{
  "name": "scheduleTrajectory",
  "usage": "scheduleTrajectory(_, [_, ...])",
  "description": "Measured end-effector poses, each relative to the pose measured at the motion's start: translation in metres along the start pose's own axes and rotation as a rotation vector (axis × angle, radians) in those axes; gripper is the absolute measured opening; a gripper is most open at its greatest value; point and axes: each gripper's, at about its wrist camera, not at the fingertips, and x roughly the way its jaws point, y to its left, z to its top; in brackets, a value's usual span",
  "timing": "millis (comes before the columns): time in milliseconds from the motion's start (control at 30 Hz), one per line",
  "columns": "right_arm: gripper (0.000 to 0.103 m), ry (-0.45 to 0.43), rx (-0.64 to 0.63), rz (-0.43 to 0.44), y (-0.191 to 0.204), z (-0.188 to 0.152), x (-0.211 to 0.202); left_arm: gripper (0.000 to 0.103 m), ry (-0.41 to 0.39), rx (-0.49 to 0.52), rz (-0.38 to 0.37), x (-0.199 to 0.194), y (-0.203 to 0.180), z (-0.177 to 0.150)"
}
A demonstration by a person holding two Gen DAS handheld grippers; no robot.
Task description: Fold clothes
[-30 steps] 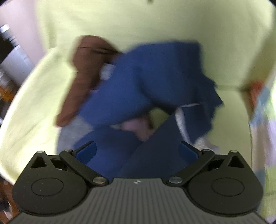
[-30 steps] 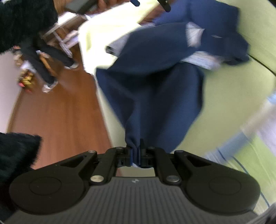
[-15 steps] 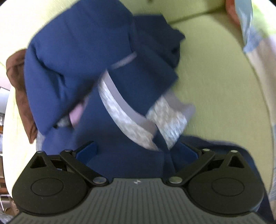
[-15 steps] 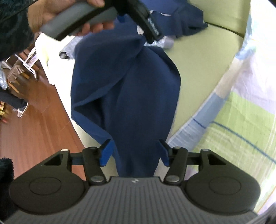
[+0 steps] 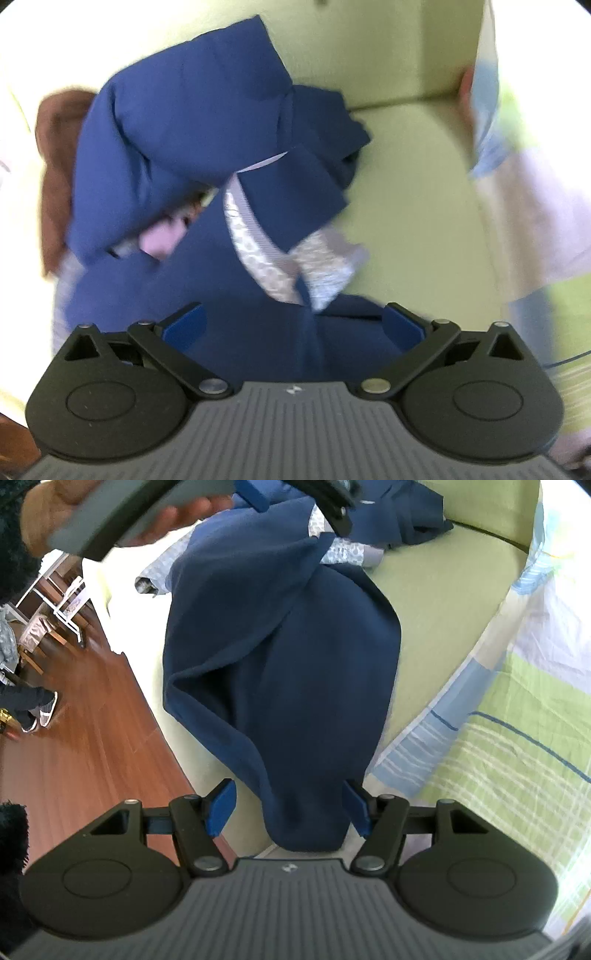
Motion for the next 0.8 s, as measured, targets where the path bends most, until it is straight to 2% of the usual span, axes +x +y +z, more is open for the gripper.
scheduleTrajectory(33, [0.061, -0.004, -0.004, 0.001, 0.000, 0.000, 0.000, 0.100, 0.013, -0.010, -0.001, 0.009, -0.002, 0.000])
scheduleTrajectory(67, [0.061, -0.008, -0.009, 0.000, 0.001, -0.001, 0.001, 0.090, 0.021, -0.014, 0.000, 0.013, -0.002, -0.001])
scheduleTrajectory(100, [0.061, -0.011, -0.012, -0.002, 0.002, -0.001, 0.001, 0.059, 0.040, -0.014, 0.019, 0.021, -0.003, -0.004])
scheduleTrajectory(133, [0.061, -0.014, -0.014, -0.006, 0.002, -0.002, 0.003, 0.045, 0.044, -0.015, 0.071, 0.023, -0.002, -0.007])
scheduleTrajectory(167, [0.061, -0.020, -0.014, -0.010, 0.003, -0.002, 0.004, 0.028, 0.041, -0.017, 0.082, 0.024, 0.002, -0.009])
scheduleTrajectory(200, [0.061, -0.027, -0.014, -0.013, 0.004, -0.003, 0.005, 0.011, 0.026, -0.064, 0.043, 0.018, 0.014, -0.014])
scheduleTrajectory(233, [0.061, -0.035, -0.014, -0.014, 0.006, -0.004, 0.005, 0.011, 0.018, -0.121, 0.001, 0.011, 0.026, -0.017])
scheduleTrajectory(267, [0.061, -0.042, -0.017, -0.010, 0.008, -0.005, 0.005, 0.008, 0.009, -0.162, -0.002, 0.003, 0.038, -0.020])
scheduleTrajectory(433, [0.061, -0.047, -0.053, 0.021, 0.019, -0.011, 0.012, 0.007, -0.019, -0.306, 0.028, -0.028, 0.094, -0.032])
scheduleTrajectory(533, [0.059, -0.003, -0.094, 0.014, 0.028, -0.014, 0.033, 0.007, -0.013, -0.348, 0.036, -0.032, 0.113, -0.037])
scheduleTrajectory(600, [0.027, 0.024, -0.140, -0.014, 0.034, -0.018, 0.049, 0.007, -0.010, -0.347, 0.045, -0.031, 0.117, -0.040])
scheduleTrajectory(633, [0.020, 0.015, -0.155, -0.040, 0.037, -0.019, 0.052, 0.007, -0.013, -0.348, 0.044, -0.031, 0.118, -0.040])
scheduleTrajectory(667, [0.007, 0.007, -0.158, -0.053, 0.037, -0.019, 0.053, 0.007, -0.016, -0.348, 0.045, -0.033, 0.116, -0.040])
scheduleTrajectory(800, [0.003, -0.061, -0.041, -0.048, 0.023, -0.015, 0.018, 0.006, -0.073, -0.349, 0.040, -0.058, 0.119, -0.031])
